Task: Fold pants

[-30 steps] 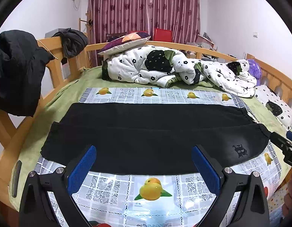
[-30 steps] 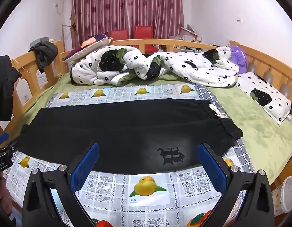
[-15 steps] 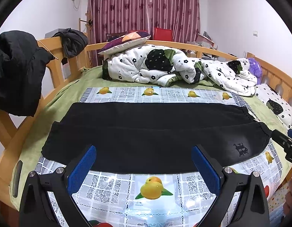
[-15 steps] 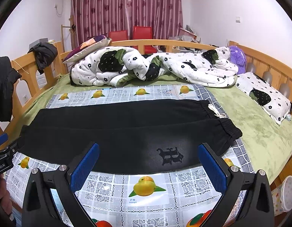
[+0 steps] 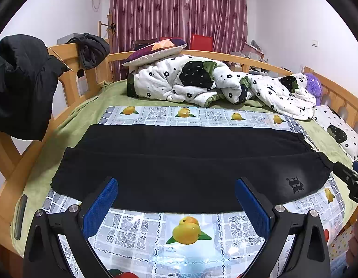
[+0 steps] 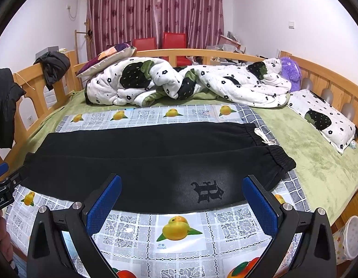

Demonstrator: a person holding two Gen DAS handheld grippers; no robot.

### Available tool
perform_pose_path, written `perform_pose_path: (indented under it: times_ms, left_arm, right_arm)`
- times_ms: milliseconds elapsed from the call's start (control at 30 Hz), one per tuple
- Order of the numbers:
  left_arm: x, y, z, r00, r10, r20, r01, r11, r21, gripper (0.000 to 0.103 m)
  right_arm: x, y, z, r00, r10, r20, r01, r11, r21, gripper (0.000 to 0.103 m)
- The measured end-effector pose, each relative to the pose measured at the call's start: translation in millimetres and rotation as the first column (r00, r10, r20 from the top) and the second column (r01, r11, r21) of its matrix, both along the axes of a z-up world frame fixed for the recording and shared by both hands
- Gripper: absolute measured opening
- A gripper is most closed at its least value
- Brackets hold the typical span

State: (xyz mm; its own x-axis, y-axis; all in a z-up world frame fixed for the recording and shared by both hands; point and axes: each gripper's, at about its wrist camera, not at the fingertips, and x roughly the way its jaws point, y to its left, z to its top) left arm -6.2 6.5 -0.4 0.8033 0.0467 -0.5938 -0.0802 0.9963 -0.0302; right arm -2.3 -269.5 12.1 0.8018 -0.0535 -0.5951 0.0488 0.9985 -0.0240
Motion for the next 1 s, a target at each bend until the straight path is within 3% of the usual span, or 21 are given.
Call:
perform_pose_path:
  times_ms: [1000]
  left_arm:
    - [1.0,-1.1,-0.5,1.0,0.004,-0.007,-0.004,1.0,0.0,0.102]
  right_arm:
    - [0.5,-2.1,3.3,1.0,0.001,0.005,-0.001,1.0,-0.003,0.103]
